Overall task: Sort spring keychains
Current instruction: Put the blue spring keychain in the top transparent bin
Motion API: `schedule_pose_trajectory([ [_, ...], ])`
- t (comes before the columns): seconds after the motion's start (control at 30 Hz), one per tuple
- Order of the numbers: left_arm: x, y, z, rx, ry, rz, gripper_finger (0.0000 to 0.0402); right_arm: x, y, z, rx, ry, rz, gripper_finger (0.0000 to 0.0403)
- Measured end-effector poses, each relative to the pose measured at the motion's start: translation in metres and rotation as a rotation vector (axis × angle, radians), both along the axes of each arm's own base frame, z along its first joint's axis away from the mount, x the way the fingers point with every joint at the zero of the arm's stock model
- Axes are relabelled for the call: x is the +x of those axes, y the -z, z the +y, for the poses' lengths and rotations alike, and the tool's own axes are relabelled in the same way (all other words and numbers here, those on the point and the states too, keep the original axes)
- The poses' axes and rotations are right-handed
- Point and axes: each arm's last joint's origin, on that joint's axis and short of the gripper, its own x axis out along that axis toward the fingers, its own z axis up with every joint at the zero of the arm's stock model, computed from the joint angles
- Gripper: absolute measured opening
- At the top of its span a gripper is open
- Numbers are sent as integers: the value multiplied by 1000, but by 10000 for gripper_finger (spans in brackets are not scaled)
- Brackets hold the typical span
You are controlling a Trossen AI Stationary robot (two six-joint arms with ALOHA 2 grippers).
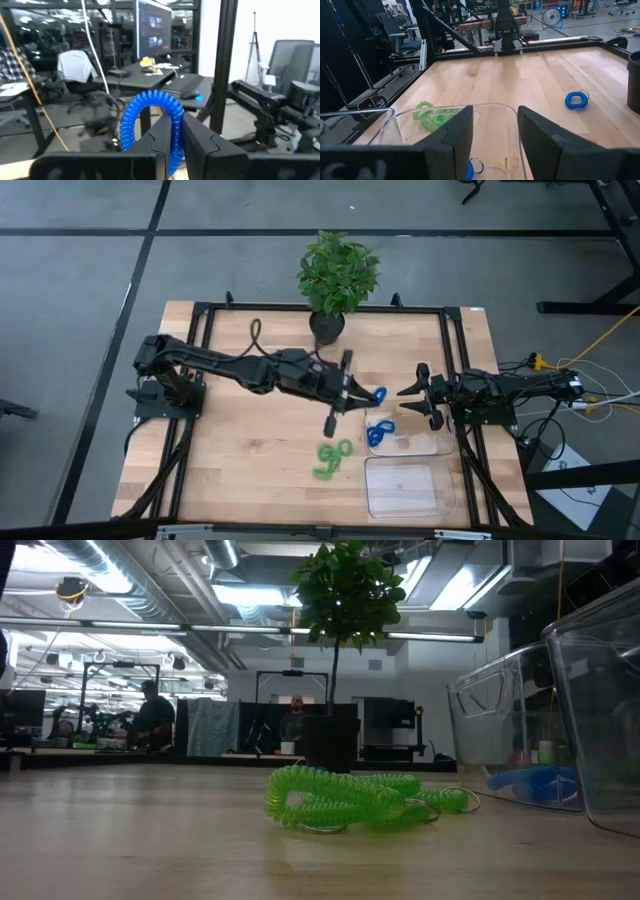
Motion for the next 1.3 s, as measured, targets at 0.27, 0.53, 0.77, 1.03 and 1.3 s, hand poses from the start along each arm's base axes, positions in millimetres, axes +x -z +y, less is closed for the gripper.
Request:
schedule_pose_trajectory([
  [0.27,32,17,-19,15,66,83,26,0,0,0,0,0,0,154],
  [0.53,59,39,-28,36,86,200,26,0,0,0,0,0,0,154],
  [0.77,72,65,-35,22,92,307,26,0,0,0,0,0,0,154],
  [1.03,79,93,-35,38,47,420,26,0,0,0,0,0,0,154],
  [1.3,82,103,-29,66,-75,459,27,0,0,0,0,0,0,154],
])
